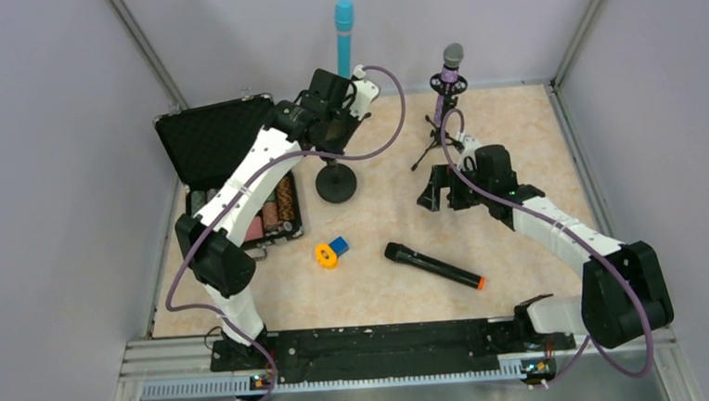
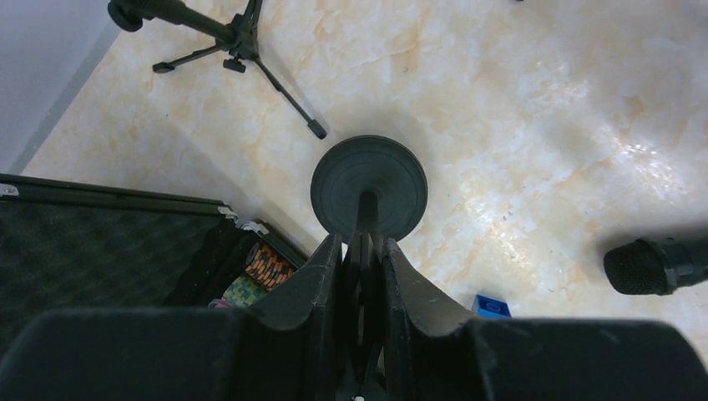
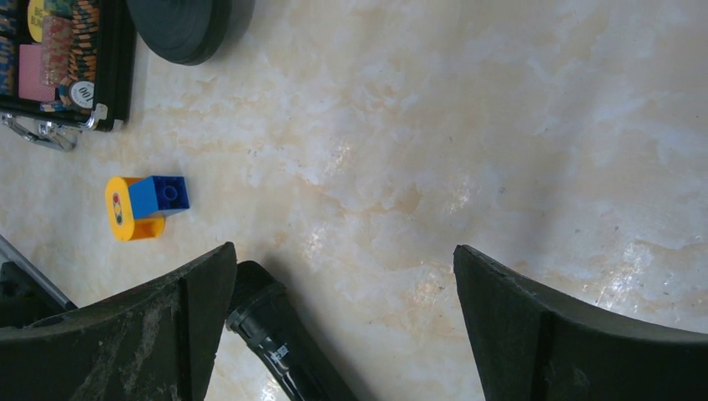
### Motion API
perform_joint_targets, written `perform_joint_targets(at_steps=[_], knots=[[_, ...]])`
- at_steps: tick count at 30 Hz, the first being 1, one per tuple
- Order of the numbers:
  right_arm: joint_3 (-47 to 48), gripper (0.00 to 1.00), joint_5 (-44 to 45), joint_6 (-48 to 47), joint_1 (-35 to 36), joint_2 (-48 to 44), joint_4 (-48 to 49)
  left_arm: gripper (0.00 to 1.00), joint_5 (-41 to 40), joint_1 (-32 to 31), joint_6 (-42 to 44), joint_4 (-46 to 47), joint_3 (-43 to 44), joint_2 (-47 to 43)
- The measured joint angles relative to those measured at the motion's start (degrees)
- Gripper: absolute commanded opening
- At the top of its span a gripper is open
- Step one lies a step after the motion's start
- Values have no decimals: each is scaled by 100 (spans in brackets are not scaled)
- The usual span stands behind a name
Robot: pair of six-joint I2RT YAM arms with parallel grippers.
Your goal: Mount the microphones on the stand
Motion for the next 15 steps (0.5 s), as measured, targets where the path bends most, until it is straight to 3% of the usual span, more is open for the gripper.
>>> perform_joint_targets(at_steps=[15], knots=[[0, 99, 48, -15, 0, -280, -168, 0, 1161, -271, 114, -260, 90, -157]])
